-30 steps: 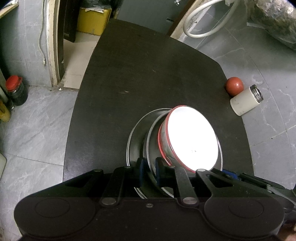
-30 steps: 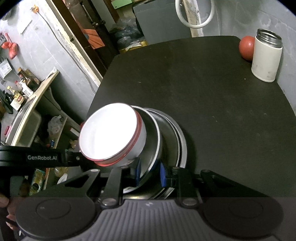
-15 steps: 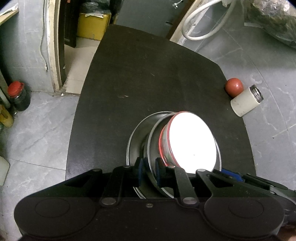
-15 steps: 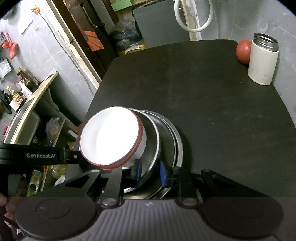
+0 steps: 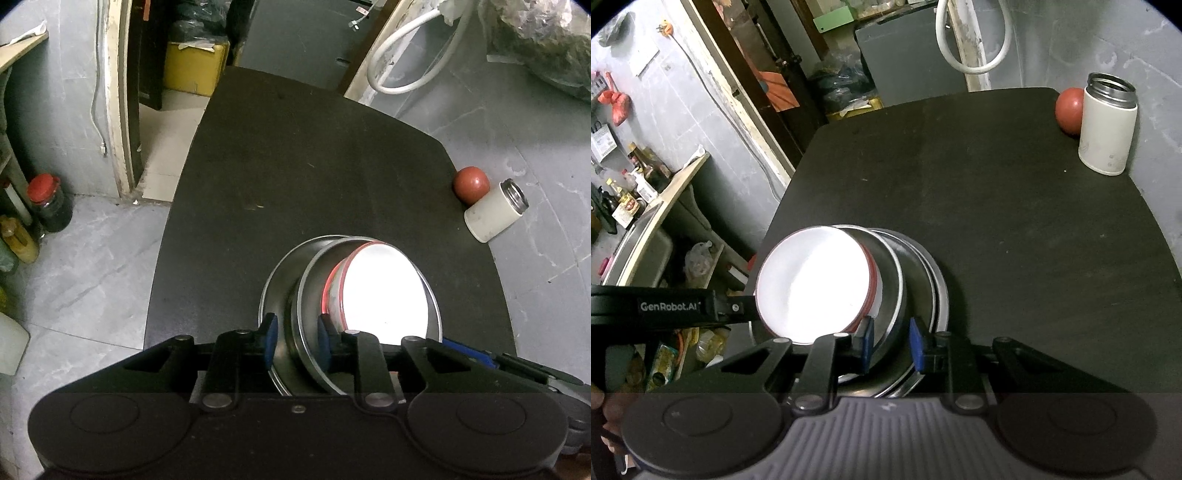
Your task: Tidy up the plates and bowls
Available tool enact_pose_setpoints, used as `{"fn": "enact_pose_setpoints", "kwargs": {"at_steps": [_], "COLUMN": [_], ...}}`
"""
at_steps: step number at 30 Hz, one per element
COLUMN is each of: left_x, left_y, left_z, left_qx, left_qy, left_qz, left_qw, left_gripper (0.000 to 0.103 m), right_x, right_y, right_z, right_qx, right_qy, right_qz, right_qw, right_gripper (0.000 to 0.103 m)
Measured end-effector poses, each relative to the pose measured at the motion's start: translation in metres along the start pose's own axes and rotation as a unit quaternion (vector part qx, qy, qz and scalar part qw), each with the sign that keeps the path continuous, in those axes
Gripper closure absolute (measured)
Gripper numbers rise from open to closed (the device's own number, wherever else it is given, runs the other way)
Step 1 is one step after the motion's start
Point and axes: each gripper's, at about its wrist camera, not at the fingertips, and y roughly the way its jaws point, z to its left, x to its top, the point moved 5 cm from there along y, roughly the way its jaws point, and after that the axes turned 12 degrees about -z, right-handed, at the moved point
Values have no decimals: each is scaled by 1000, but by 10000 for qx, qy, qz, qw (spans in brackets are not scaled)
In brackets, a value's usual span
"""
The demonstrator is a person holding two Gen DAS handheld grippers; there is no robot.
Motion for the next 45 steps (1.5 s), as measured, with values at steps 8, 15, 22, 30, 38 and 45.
{"fn": "enact_pose_setpoints", "kwargs": {"at_steps": [8,15,22,30,38,45], "left_x": [1,4,11,8,3,0], "left_y": [-5,-11,-24,-32,-40,-49], "left_z": [-2,-2,-4,-8,-9,-9], "left_qx": [150,508,718,802,1008,1058], "left_qy": [-5,4,105,180,270,465], "left_qz": [-107,-291,-653,-819,-1029,-1152], "left_qw": [9998,9983,9952,9932,9892,9866], "left_gripper": [72,47,24,15,5,2], "right_x": [3,2,5,6,5,3], "right_y": [-1,-3,-4,-10,-18,-22], "right_z": [-3,-8,-4,-6,-16,-16], "right_qx": [61,94,295,326,198,162], "right_qy": [-25,48,27,20,166,307], "right_qz": [-63,-106,-173,-338,-595,-755], "right_qw": [10000,9999,9994,9989,9979,9965], "right_gripper": [74,61,38,28,16,7]}}
